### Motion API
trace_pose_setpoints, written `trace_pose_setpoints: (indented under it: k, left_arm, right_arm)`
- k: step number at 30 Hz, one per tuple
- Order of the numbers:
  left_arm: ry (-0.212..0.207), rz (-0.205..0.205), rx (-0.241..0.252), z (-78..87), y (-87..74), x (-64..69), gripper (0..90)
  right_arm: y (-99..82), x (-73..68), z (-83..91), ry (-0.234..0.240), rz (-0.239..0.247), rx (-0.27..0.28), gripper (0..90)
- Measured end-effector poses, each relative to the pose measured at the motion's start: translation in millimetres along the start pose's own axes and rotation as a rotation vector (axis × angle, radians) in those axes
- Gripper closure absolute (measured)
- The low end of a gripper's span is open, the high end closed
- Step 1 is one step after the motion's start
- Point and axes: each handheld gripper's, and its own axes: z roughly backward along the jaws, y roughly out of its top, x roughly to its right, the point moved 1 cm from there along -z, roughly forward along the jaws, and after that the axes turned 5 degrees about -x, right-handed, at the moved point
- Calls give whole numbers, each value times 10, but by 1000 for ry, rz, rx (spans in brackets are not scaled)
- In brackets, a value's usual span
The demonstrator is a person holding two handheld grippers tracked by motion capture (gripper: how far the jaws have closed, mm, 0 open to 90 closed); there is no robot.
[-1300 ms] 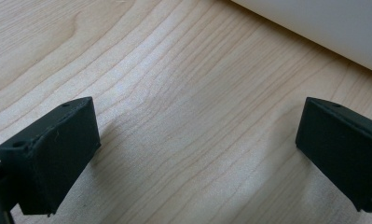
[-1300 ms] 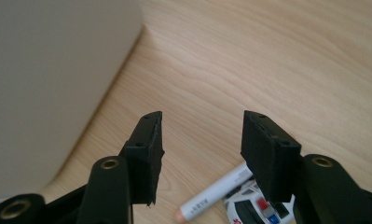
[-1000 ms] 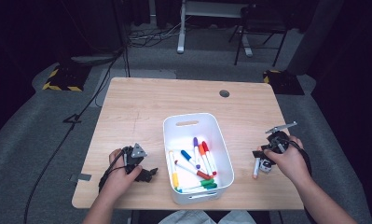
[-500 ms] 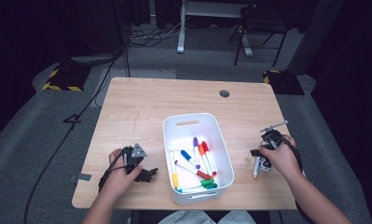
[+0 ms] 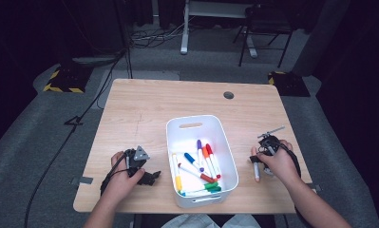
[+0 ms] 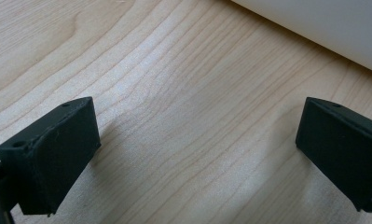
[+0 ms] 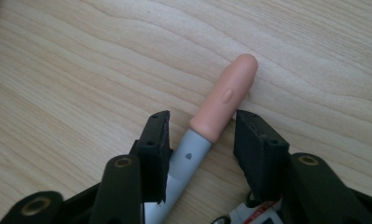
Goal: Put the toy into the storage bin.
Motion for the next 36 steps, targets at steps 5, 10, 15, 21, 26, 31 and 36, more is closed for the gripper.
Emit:
trace_pose_setpoints:
  k: [5,10,15,21,26,31,36]
  left_arm:
    - [-1,0,0,0,0,1,0]
    - [-1,0,0,0,0,1,0]
    - [-1,0,0,0,0,1,0]
    - [1,0,0,0,0,0,0]
    - [-1,1,0,0,0,1,0]
    - [0,0,0,0,0,0,0]
    - [-1,0,0,0,0,0,0]
  right_arm:
    - [-11,-85,10,8,32,-24,726]
    - [-2,-122,4,-6,53,-31,732]
    - [-24,-138,2,10,51,-15,695]
    - [-76,-164,17,4,71,-16,724]
    - [-83,-182,21,-18,92,-23,770]
    - [-86,-212,36,26,89,-3,771]
    - [-44,-307,223,52,112,43,771]
